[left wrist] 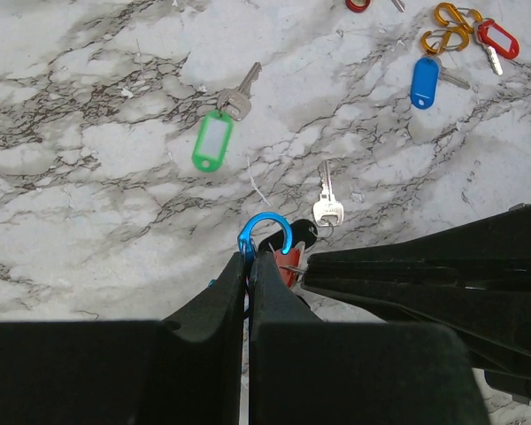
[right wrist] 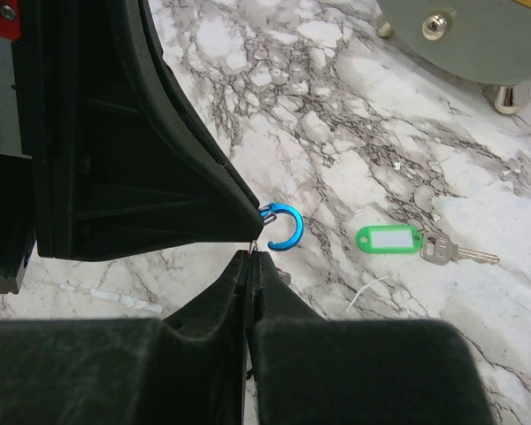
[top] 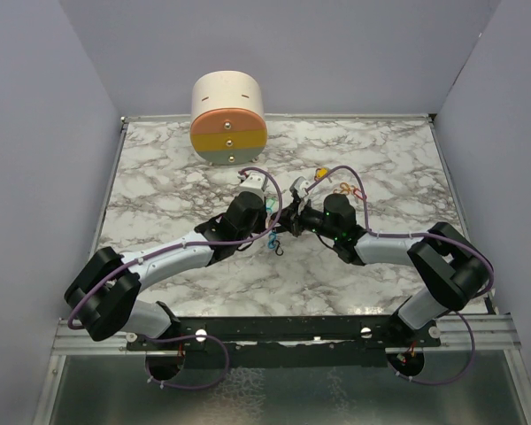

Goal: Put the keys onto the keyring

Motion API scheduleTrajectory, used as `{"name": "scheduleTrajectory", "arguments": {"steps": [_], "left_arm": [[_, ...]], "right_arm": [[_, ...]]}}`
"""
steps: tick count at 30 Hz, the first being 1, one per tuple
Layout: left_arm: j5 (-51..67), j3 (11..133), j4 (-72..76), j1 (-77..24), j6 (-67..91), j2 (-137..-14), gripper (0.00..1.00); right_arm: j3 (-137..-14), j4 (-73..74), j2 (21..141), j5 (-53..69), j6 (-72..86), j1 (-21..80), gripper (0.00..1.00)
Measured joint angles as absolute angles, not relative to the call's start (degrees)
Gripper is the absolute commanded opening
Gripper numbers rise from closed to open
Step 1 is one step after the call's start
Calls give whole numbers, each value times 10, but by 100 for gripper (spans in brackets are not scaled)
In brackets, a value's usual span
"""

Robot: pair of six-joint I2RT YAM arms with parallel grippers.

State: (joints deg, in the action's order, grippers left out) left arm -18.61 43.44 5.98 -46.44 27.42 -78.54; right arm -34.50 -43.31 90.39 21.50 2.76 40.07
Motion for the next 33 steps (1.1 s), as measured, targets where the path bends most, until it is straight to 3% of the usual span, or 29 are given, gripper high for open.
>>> {"name": "scheduleTrajectory", "arguments": {"steps": [33], "left_arm": [[-184, 433, 59, -464, 274, -779, 0]], "right_arm": [[-345, -433, 904, 213, 28, 401, 1]]}}
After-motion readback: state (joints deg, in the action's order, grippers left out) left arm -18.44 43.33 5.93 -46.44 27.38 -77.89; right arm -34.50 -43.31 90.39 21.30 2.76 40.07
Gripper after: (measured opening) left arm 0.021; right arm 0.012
